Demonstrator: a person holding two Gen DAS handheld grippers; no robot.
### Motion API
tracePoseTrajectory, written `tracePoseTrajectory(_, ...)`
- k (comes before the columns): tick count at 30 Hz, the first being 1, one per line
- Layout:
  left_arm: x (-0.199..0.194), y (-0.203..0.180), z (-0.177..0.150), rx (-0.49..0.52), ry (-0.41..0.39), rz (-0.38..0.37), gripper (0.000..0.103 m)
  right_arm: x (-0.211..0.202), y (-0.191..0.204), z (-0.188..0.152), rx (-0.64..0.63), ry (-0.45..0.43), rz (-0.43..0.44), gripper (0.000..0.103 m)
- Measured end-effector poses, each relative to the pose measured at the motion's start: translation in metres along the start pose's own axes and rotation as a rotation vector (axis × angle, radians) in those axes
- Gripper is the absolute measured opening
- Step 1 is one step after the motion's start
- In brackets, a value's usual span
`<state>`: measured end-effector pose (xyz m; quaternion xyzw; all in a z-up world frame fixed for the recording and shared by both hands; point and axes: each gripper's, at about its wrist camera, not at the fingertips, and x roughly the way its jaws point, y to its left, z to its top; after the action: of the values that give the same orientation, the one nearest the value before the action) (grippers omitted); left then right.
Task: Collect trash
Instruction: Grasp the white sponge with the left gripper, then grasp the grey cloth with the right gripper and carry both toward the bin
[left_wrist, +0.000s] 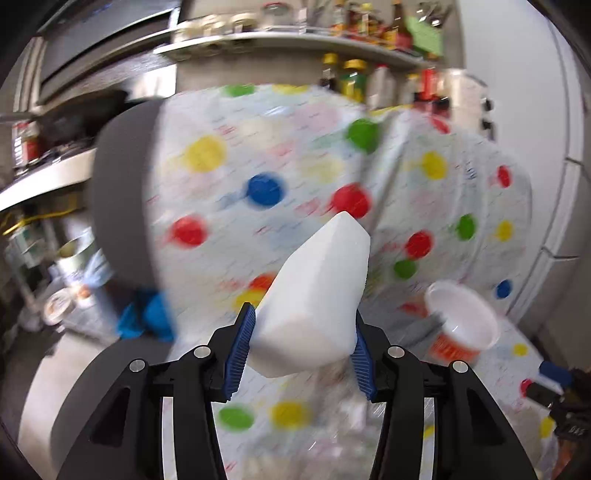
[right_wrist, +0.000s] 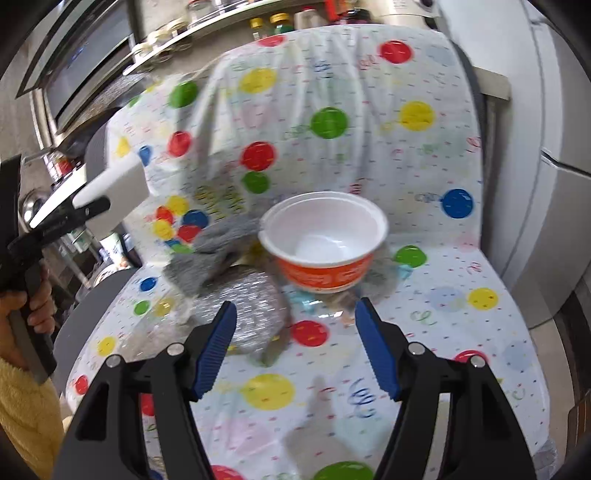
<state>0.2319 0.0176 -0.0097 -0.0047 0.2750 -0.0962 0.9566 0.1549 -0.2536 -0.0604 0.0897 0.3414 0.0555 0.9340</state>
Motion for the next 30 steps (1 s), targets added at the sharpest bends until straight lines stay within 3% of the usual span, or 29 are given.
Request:
tracePoseTrajectory(7,-0.007,0.026,-0.053,-0.03,0.086,0.018,0.05,0.037,0.053,0.008,-0.098,0.02,0.064,0.066)
tracePoseTrajectory(9,-0.002,0.033,-0.059,-0.048,0.097,0.021,0.05,0.051,0.064,0.011,-0.124,0.024,0.077,0.067)
tracePoseTrajectory(13,0.008,0.043,-0.06,-0.066,0.093,0.027,0.05,0.076,0.084,0.024,-0.189,-0.001,0.086,0.079)
tracePoseTrajectory(18,0.019,0.056,-0.057,-0.104,0.088,0.024,0.05,0.107,0.103,0.048,-0.269,-0.03,0.1,0.084)
tracePoseTrajectory(25,0.035,0.063,-0.061,-0.124,0.11,0.019,0.051,0.167,0.114,0.047,-0.396,0.122,0.049,0.083)
tracePoseTrajectory(26,0.037,0.064,-0.061,-0.124,0.113,0.015,0.051,0.172,0.115,0.043,-0.419,0.143,0.032,0.081)
tracePoseTrajectory(27,0.038,0.064,-0.062,-0.124,0.115,0.013,0.051,0.175,0.115,0.04,-0.432,0.155,0.024,0.073)
tracePoseTrajectory(29,0.04,0.063,-0.063,-0.125,0.119,0.018,0.051,0.177,0.113,0.034,-0.454,0.165,-0.003,0.054)
tracePoseTrajectory(30,0.041,0.063,-0.064,-0.126,0.12,0.02,0.051,0.176,0.113,0.033,-0.459,0.162,-0.003,0.04)
